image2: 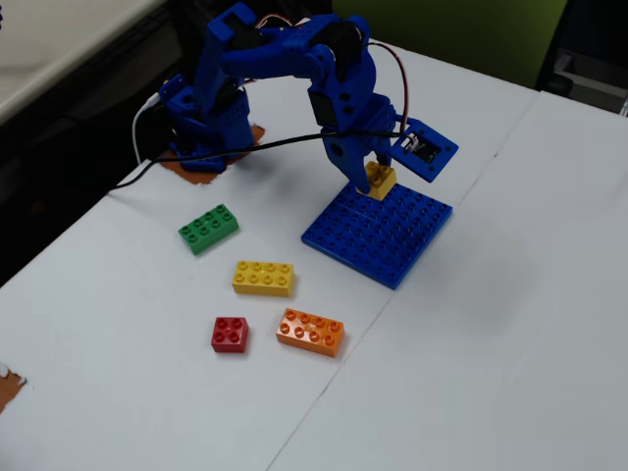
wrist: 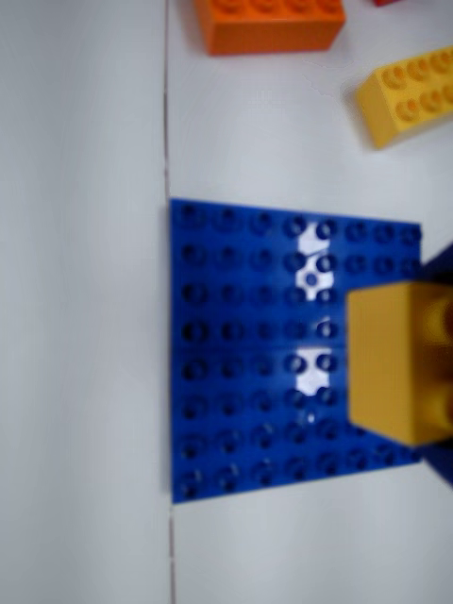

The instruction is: Pick up the 2x2 yellow block and go up the 8x8 blue block.

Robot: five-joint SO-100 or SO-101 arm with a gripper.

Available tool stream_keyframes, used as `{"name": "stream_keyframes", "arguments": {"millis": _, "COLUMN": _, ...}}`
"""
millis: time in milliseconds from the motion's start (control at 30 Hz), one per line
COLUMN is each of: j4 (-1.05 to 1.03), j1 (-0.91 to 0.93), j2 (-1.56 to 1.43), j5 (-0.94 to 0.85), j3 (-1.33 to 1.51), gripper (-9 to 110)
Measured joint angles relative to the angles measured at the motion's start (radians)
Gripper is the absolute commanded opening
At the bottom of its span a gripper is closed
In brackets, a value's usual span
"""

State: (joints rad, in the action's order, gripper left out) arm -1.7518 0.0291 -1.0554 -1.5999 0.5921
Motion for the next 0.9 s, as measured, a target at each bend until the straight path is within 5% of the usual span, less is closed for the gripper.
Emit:
{"name": "stream_keyframes", "arguments": {"millis": 467, "j4": 0.000, "j1": 0.003, "j2": 0.000, "j5": -0.018, "j3": 0.006, "gripper": 1}}
{"name": "stream_keyframes", "arguments": {"millis": 900, "j4": 0.000, "j1": 0.144, "j2": -0.184, "j5": -0.233, "j3": 0.265, "gripper": 1}}
